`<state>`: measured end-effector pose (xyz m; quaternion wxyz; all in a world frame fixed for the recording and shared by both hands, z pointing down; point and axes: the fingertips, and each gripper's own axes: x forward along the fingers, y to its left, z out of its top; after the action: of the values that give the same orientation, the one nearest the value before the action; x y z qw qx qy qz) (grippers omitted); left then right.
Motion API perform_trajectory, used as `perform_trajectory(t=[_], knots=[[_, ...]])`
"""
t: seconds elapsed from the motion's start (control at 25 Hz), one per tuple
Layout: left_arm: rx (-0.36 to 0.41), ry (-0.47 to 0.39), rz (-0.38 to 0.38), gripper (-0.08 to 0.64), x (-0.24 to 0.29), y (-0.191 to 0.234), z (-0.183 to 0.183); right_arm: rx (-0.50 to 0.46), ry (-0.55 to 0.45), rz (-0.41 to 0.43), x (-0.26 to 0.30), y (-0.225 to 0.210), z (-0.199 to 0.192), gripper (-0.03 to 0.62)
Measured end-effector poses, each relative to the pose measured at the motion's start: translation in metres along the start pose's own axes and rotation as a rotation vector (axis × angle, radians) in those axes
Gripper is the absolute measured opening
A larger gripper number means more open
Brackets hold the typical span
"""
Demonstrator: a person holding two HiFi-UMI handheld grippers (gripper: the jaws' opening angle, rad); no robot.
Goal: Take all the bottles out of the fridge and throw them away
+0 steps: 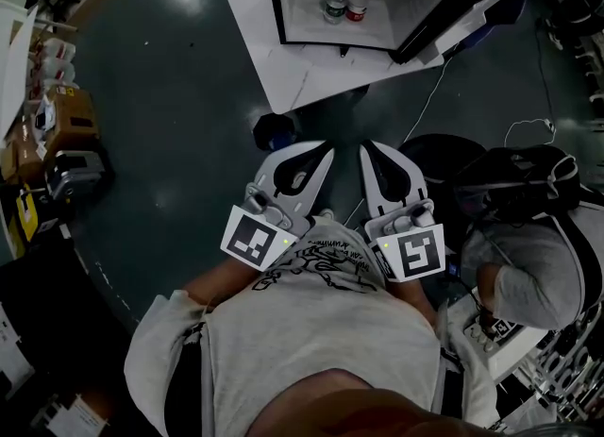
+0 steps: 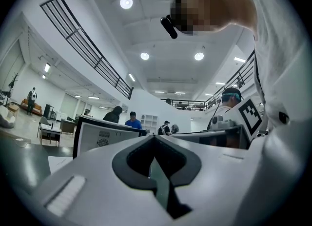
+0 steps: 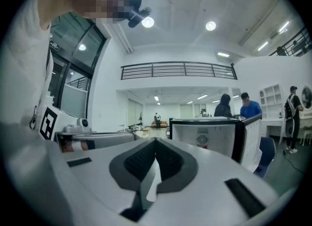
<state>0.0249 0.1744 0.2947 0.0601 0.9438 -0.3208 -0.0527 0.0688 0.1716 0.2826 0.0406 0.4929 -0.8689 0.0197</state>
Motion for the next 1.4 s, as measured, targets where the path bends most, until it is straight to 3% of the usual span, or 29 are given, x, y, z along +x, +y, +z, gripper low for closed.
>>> perform_trajectory(t=[0.56, 1.4], knots=[[-0.009, -0.003, 0.001, 0.008, 0.003, 0.054, 0.002, -0.011, 0.014, 0.005, 0.056, 0.003, 0.001, 0.009], [0.002, -0.006, -0.003, 0.008, -0.002, 0.077, 0.008, -0.022, 0.0, -0.003, 0.08, 0.008, 0.008, 0.008]])
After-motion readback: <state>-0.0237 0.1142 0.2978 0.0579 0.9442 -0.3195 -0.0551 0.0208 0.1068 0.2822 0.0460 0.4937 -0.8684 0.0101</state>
